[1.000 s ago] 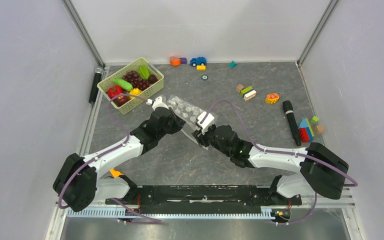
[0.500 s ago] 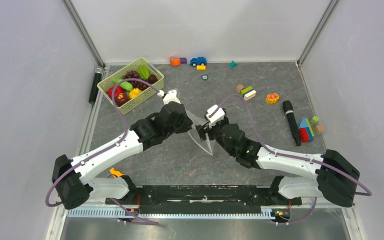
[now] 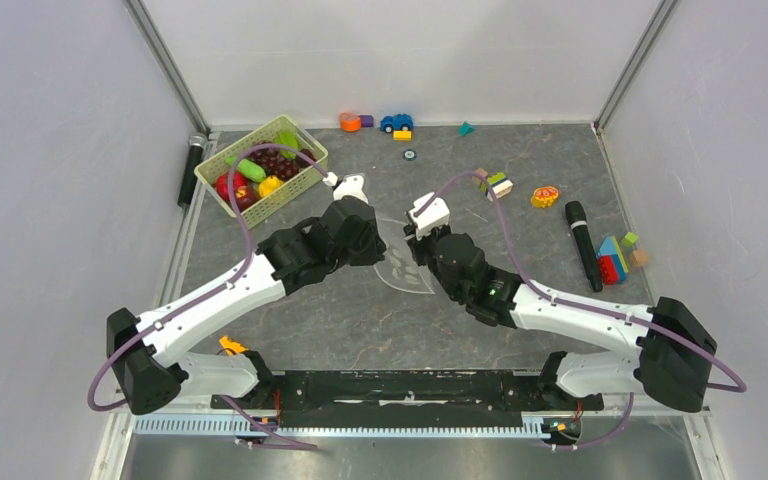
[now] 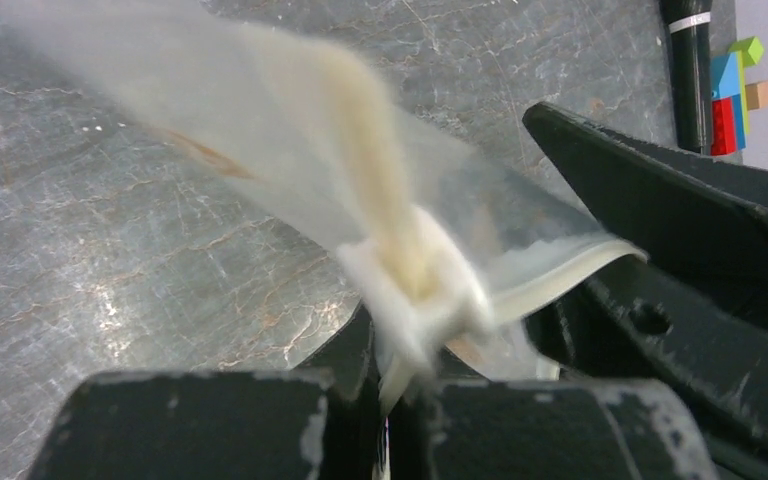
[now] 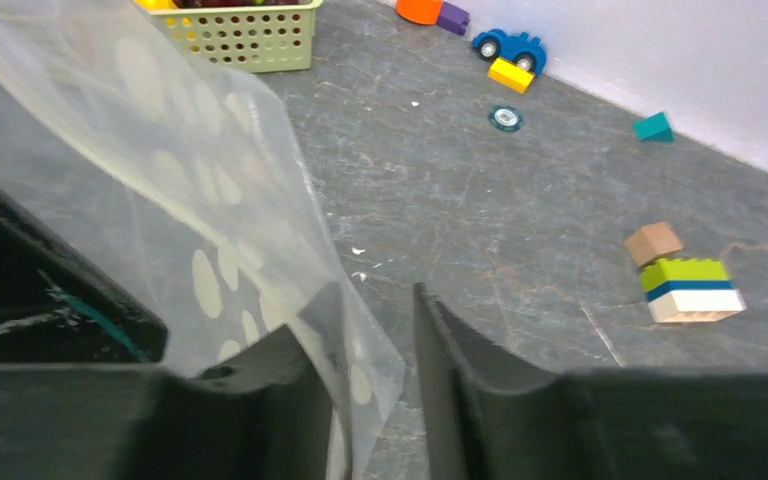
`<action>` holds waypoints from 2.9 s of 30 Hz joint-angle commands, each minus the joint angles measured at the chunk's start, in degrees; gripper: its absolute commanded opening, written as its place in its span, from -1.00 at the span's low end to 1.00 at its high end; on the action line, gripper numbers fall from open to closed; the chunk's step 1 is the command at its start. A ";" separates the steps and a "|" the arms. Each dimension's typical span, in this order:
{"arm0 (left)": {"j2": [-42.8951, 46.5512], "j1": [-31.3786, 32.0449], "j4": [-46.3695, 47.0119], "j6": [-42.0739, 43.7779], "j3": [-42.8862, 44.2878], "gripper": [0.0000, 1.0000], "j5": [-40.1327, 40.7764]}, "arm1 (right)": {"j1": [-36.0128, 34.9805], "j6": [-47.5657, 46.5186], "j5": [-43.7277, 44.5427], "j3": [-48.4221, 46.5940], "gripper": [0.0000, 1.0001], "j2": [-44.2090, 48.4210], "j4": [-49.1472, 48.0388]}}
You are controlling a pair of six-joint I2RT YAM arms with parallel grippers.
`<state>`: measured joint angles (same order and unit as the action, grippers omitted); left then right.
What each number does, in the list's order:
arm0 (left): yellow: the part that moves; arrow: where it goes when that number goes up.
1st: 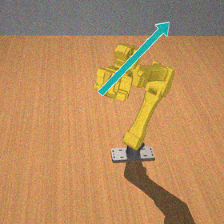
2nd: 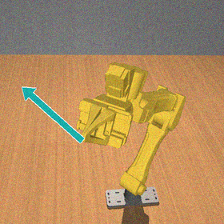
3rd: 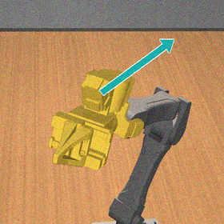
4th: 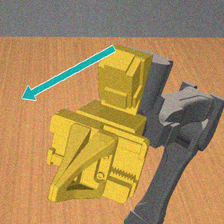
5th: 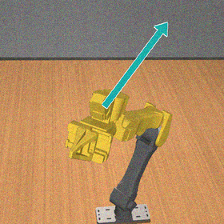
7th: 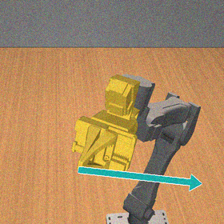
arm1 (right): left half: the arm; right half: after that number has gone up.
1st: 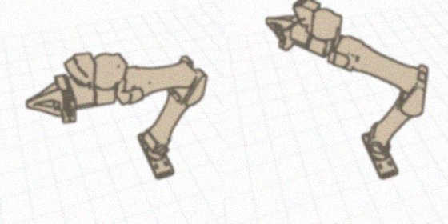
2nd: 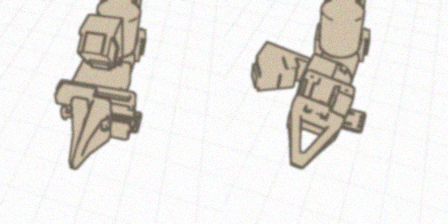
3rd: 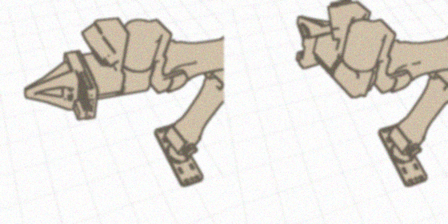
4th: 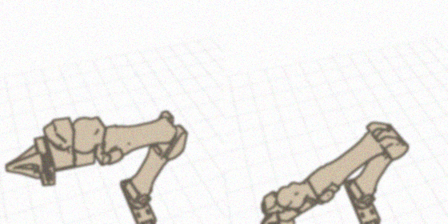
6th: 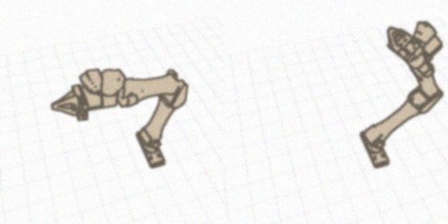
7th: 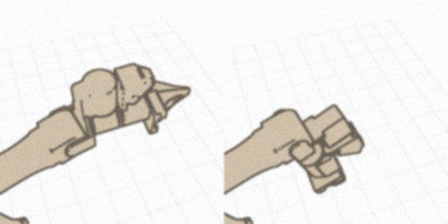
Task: Place the food in the zip-top bag and seal the zipper
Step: Open the zipper of the food storage bag at the center of the board, then move the bin to the center of the board.
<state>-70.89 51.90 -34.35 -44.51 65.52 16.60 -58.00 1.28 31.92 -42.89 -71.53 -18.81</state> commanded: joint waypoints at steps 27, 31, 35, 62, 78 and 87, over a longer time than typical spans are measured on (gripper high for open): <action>-9.48 -4.61 15.08 14.63 5.11 -0.52 9.90 | 12.82 7.69 -7.52 1.64 -0.89 15.79 23.83; -14.96 -4.61 20.64 16.34 6.95 -0.43 3.18 | 12.77 12.58 -6.23 2.90 -0.87 19.12 23.14; -17.42 -4.61 22.04 16.61 7.69 -0.19 -1.67 | 12.78 11.27 -5.35 3.22 -1.00 19.57 22.11; 1.00 -30.02 13.62 13.13 -6.95 0.99 4.99 | 12.82 22.86 12.60 -5.12 -1.00 -2.37 29.28; -32.72 -56.21 15.36 22.86 17.99 0.99 -10.62 | 12.82 19.21 11.43 -1.58 -1.00 -0.96 23.91; -39.79 -57.26 16.38 22.28 17.66 0.99 -20.04 | 12.78 17.95 12.26 -2.28 -1.00 -3.02 23.58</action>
<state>-110.15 -5.48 -19.31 -23.75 84.42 2.72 -45.30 20.05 42.63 -44.73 -73.95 6.85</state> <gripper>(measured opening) 0.994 0.009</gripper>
